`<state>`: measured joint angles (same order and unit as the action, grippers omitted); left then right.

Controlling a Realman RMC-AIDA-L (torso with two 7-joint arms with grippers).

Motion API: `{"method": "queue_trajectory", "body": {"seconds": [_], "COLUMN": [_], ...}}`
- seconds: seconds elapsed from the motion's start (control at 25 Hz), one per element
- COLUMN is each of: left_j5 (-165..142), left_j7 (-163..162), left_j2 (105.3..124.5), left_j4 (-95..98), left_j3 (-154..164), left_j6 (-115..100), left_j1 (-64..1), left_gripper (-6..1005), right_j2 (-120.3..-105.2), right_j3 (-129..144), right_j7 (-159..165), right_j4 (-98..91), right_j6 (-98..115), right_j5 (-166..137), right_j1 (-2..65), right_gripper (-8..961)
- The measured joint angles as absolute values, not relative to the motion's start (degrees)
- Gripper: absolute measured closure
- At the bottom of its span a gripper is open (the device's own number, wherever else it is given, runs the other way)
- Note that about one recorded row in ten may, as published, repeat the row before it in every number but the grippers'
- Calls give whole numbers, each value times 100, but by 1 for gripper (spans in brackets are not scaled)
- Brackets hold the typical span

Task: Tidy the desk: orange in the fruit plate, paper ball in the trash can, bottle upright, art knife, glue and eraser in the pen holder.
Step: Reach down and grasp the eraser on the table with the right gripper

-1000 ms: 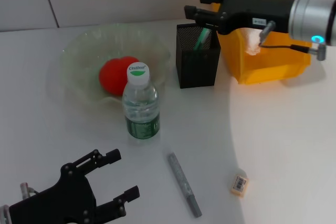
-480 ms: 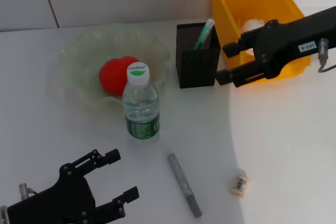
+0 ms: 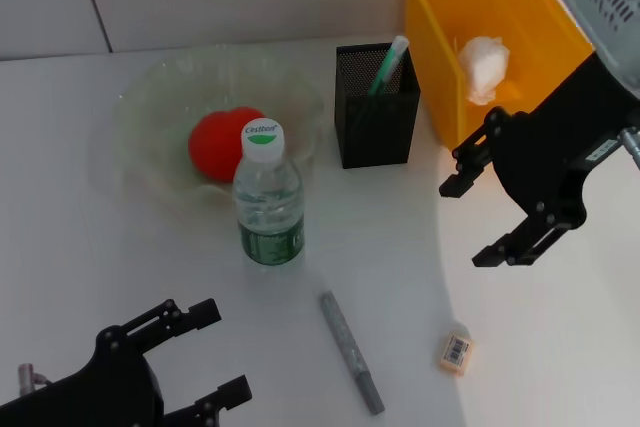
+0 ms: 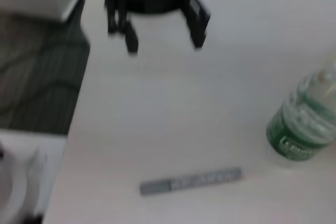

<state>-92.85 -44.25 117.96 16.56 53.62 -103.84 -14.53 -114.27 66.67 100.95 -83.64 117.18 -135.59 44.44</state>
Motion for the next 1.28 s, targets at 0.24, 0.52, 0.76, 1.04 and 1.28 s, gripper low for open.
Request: {"method": "queue_trajectory", "body": {"seconds": [0.24,0.52,0.76,1.04,1.28], "left_j5": [-9267,-9195,-9149,-9132,-9085], "left_j7": [-4436,-4431,-4383,-4377,-4377], "left_j2": [11846,11880,11883,11910,11910], "left_j4": [1609,1512,1432,1369,1345], "left_j3": [5328,5305,5298,5293,5289], "left_j6": [-10343,-10297,-10238,-10070,-10041], "left_j1": [-1446,-1479,-1488,-1584,-1613], "left_gripper": [227,227,228,228,228], "right_j2": [-11535,-11879,-11911,-11921,-11935], "right_j3": [6968,7744,8318,8788,9150], "right_j7": [8725,7572,7114,6652,6414], "right_j4": [-8432,-8416,-8114,-7689,-7423], "right_j6": [12040,12073,11841,11382,11155], "right_j5": [-14168,-14744,-14777,-14761,-14748], "right_j1": [4665,4686,4739,4761,4753], "right_gripper": [237,237,237,238,238]}}
